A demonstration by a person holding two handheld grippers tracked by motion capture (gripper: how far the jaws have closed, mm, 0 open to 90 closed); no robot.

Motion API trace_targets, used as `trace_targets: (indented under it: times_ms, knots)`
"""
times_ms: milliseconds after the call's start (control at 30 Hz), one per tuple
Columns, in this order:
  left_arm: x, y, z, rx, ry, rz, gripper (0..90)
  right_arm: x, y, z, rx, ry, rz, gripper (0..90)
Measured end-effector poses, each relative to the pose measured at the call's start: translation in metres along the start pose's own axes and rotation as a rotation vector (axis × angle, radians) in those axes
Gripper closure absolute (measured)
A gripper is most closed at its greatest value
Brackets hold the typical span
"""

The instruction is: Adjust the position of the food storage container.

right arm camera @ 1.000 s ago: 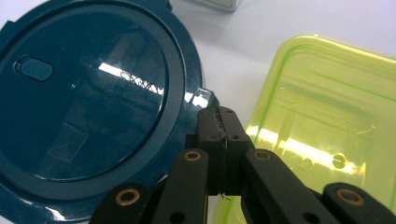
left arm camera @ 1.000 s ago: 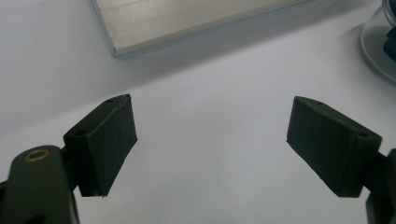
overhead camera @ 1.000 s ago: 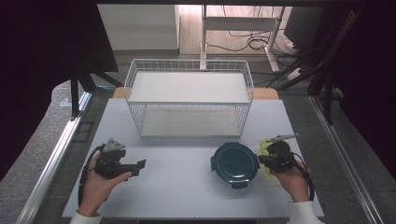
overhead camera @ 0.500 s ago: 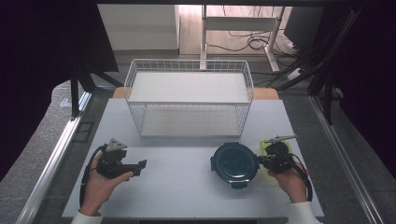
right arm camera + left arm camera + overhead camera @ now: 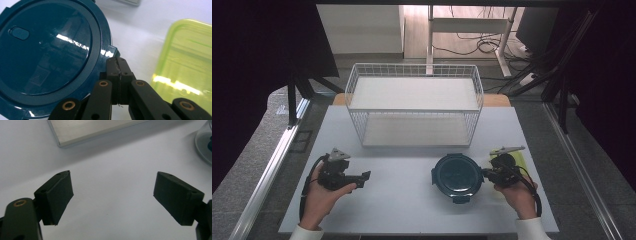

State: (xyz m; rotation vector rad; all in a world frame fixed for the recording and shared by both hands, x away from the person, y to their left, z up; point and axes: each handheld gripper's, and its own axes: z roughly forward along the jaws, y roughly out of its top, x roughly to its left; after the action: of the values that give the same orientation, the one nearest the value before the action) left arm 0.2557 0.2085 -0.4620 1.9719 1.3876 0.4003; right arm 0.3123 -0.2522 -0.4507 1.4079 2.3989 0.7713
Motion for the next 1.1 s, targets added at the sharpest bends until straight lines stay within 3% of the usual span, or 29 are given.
trace_targets:
  times_ms: [133, 333, 500, 767, 900, 1100]
  knots:
    - [0.000, 0.000, 0.001, 0.002, -0.001, 0.000, 15.3, 0.012, 0.002, 0.002, -0.003, 0.004, -0.026, 89.4]
    - [-0.001, 0.001, -0.001, -0.004, -0.005, -0.002, 15.3, 0.018, 0.003, 0.004, -0.008, 0.029, -0.024, 89.4]
    - [-0.001, 0.002, 0.000, -0.003, -0.009, -0.003, 15.3, 0.035, 0.005, 0.006, -0.013, 0.040, -0.051, 89.4]
    - [-0.004, 0.002, 0.000, -0.001, -0.014, 0.003, 15.5, 0.045, 0.007, 0.009, -0.023, 0.050, -0.054, 89.4]
    - [-0.004, 0.002, 0.000, -0.002, -0.017, 0.003, 15.5, 0.051, 0.009, 0.012, -0.030, 0.087, -0.052, 89.4]
    - [-0.005, 0.002, 0.001, 0.002, -0.018, 0.007, 15.5, 0.059, 0.013, 0.016, -0.028, 0.101, -0.066, 89.4]
